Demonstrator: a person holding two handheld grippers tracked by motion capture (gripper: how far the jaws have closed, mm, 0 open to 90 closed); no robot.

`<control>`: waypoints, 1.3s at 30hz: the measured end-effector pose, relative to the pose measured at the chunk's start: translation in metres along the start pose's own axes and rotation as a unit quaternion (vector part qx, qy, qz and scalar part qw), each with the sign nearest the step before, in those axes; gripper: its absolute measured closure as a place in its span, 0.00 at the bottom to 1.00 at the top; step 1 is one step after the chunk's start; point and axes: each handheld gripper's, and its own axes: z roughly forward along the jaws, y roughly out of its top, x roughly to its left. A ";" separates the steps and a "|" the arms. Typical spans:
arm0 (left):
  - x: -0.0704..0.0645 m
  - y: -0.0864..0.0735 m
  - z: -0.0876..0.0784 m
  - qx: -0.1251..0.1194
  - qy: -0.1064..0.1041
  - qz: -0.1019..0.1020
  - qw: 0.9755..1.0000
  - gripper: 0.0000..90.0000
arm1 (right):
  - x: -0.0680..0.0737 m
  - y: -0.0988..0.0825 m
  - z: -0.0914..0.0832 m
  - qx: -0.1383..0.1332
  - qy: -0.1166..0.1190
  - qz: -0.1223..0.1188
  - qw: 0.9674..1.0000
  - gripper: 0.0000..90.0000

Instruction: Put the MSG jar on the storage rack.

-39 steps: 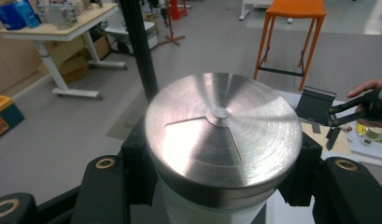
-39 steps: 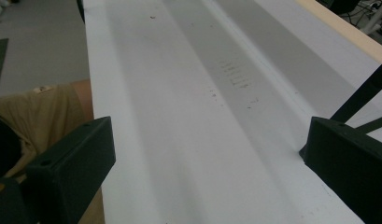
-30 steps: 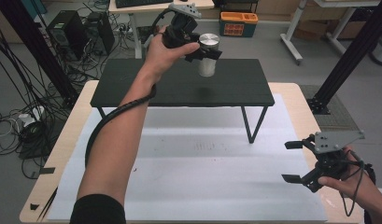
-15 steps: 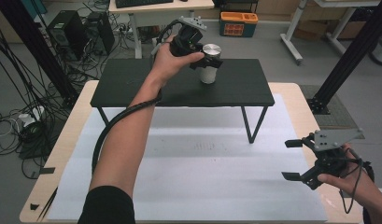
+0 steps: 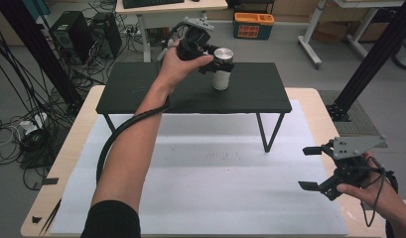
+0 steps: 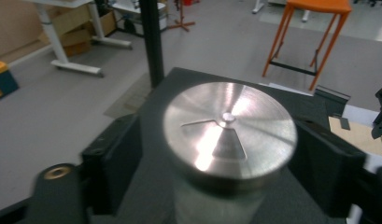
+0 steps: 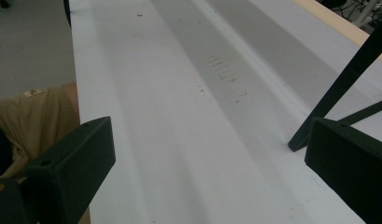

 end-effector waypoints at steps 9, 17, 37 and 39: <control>-0.042 0.008 -0.081 0.016 0.019 0.035 0.999 0.11 | 0.006 0.029 -0.003 0.001 -0.010 -0.026 1.000 0.02; -0.093 -0.036 -0.139 0.012 0.032 0.051 0.998 0.05 | 0.015 0.053 0.002 -0.002 -0.038 -0.037 0.999 0.02; -0.142 -0.153 -0.174 0.018 0.050 0.001 0.999 0.02 | 0.015 0.061 0.028 0.016 -0.029 -0.018 0.999 0.02; -0.144 -0.157 -0.174 0.025 0.050 0.002 0.998 0.02 | 0.014 0.060 0.030 0.015 -0.028 -0.018 0.999 0.02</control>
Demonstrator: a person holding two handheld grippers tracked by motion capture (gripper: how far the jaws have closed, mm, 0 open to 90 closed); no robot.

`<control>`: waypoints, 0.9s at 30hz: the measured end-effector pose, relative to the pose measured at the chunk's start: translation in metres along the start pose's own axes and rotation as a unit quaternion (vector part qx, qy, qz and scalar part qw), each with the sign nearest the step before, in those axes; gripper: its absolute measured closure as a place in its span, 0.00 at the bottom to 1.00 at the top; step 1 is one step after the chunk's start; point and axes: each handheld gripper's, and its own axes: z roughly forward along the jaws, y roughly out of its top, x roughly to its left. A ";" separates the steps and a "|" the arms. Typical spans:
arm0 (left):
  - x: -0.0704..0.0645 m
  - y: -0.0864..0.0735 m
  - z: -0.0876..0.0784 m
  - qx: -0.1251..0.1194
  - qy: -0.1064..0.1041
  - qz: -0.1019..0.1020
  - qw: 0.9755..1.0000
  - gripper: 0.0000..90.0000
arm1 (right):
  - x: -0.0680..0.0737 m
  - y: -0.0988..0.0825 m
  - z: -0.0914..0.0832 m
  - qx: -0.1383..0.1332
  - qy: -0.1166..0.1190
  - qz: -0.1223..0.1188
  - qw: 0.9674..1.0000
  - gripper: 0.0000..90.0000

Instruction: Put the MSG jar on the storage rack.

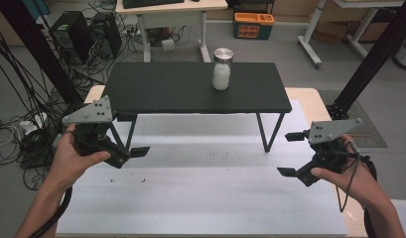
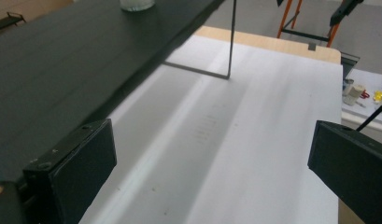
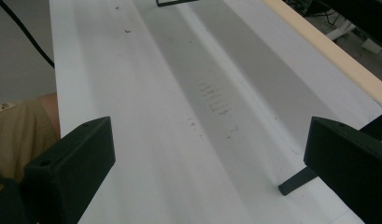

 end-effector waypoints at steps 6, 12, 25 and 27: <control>-0.001 -0.012 0.001 0.002 0.000 -0.009 1.000 0.02 | -0.002 -0.005 0.008 0.007 0.003 0.007 1.000 0.02; 0.000 -0.014 0.001 0.012 0.002 -0.007 1.000 0.02 | -0.005 -0.006 0.011 0.007 0.006 0.007 1.000 0.02; 0.001 -0.016 0.000 0.011 0.006 -0.005 1.000 0.02 | -0.005 -0.005 0.015 0.007 0.012 0.004 1.000 0.02; 0.002 -0.016 0.000 0.013 0.006 -0.007 1.000 0.02 | -0.005 -0.005 0.016 0.008 0.011 0.003 1.000 0.02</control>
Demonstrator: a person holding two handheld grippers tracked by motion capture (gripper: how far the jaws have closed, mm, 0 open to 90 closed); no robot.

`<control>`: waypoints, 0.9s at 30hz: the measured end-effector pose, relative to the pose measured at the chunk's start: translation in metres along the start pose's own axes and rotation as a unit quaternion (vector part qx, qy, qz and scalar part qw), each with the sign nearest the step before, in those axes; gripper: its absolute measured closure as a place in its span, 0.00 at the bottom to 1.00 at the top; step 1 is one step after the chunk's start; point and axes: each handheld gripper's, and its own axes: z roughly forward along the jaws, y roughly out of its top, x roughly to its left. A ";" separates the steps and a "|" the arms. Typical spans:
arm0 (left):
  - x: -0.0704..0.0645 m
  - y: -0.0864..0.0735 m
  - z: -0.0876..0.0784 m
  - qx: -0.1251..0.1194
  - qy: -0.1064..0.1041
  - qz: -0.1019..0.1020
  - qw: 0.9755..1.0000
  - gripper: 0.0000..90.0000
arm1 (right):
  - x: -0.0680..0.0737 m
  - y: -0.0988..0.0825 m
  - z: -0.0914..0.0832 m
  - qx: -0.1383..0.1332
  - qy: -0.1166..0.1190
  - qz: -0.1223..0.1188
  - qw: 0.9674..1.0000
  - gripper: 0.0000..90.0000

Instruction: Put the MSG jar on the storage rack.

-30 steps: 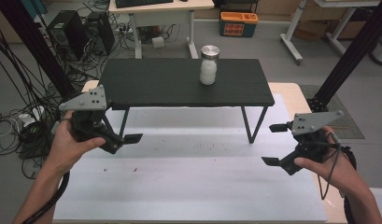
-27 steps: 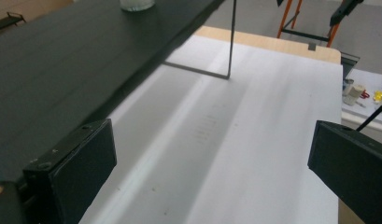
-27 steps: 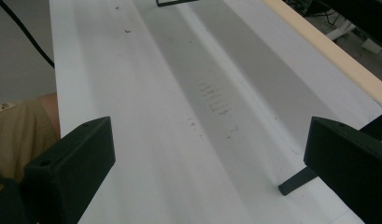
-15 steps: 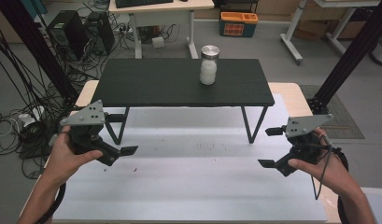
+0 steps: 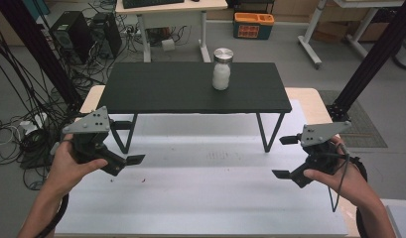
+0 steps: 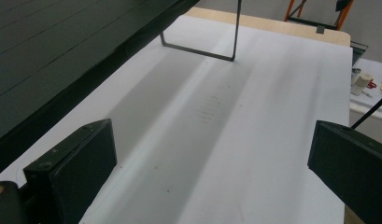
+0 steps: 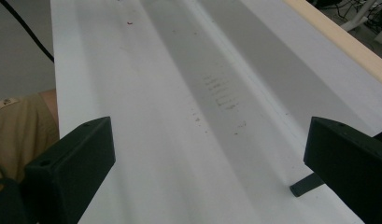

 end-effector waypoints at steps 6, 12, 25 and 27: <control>-0.001 -0.002 0.001 0.003 -0.001 0.001 1.000 0.02 | 0.001 0.000 0.000 -0.001 0.002 0.000 1.000 0.02; -0.001 -0.001 0.001 0.003 -0.001 0.002 1.000 0.02 | 0.000 0.000 0.002 0.001 0.006 -0.002 1.000 0.02; -0.002 -0.002 0.001 0.008 -0.004 0.001 1.000 0.02 | 0.000 -0.002 0.004 -0.003 0.011 -0.004 1.000 0.02; -0.002 -0.002 0.002 0.009 -0.005 0.001 1.000 0.02 | 0.000 -0.002 0.004 -0.002 0.011 -0.004 1.000 0.02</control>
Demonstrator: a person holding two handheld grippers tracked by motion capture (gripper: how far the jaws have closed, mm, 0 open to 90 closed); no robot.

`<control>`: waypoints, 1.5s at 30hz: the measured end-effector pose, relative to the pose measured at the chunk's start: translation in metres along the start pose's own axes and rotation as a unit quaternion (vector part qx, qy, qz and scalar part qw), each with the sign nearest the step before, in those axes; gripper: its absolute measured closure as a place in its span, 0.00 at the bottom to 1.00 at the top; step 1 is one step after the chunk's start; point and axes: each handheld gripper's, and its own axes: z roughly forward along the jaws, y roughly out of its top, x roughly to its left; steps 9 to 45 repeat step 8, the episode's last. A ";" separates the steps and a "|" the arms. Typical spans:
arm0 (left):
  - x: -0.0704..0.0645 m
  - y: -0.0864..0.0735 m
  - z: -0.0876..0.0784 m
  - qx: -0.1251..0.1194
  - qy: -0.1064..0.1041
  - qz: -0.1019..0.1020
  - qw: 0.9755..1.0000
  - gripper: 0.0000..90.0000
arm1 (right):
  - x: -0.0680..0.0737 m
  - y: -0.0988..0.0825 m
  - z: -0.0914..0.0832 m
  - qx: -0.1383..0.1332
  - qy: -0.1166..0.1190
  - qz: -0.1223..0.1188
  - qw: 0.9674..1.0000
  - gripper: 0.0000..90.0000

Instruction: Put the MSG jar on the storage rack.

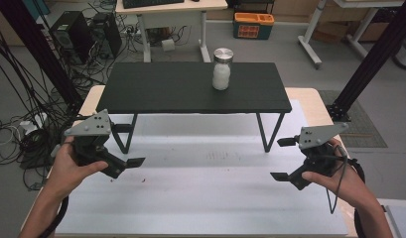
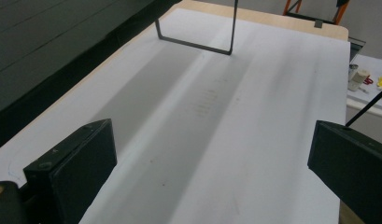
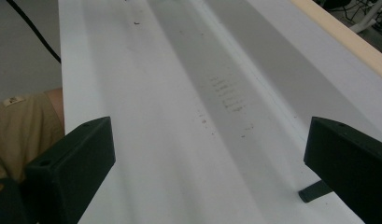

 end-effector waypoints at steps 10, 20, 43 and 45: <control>-0.001 0.000 -0.002 -0.002 0.001 -0.001 1.000 0.02 | 0.001 0.001 0.001 -0.002 0.004 -0.007 1.000 0.02; -0.001 0.000 -0.002 -0.002 0.001 -0.001 1.000 0.02 | 0.001 0.001 0.001 -0.002 0.004 -0.007 1.000 0.02; -0.001 0.000 -0.002 -0.002 0.001 -0.001 1.000 0.02 | 0.001 0.001 0.001 -0.002 0.004 -0.007 1.000 0.02; -0.001 0.000 -0.002 -0.002 0.001 -0.001 1.000 0.02 | 0.001 0.001 0.001 -0.002 0.004 -0.007 1.000 0.02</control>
